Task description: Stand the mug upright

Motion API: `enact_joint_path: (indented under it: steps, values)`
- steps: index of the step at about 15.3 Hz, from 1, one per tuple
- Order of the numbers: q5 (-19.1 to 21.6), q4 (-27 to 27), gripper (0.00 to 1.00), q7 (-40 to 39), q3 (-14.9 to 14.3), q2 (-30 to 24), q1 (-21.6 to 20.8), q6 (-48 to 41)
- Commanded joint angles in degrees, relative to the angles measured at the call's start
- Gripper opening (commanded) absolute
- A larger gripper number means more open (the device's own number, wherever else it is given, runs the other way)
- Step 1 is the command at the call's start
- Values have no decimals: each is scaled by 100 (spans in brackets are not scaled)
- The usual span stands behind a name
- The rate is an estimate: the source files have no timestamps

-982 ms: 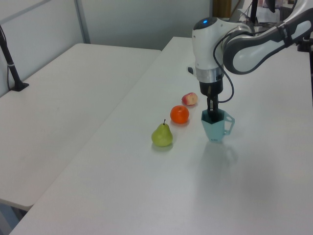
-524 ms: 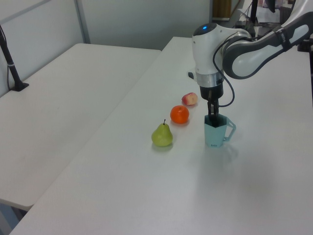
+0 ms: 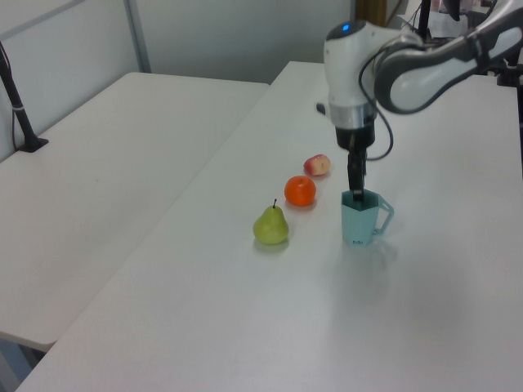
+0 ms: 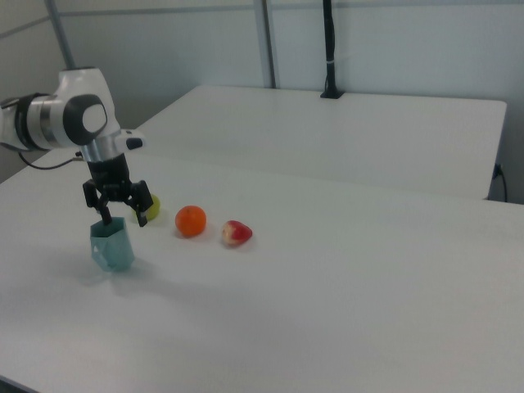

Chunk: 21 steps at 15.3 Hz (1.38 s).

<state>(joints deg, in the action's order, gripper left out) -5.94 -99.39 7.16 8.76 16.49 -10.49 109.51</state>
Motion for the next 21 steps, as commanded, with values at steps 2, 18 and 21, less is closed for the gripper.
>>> enact_joint_path:
  steps: [2, 18, 21]
  values:
    - [146, -115, 100, -83, -33, -882, 380, -457]
    - [462, -63, 100, -118, -50, -1939, 1137, -1257]
    - [471, 139, 100, -118, -59, -1877, 1137, -1476]
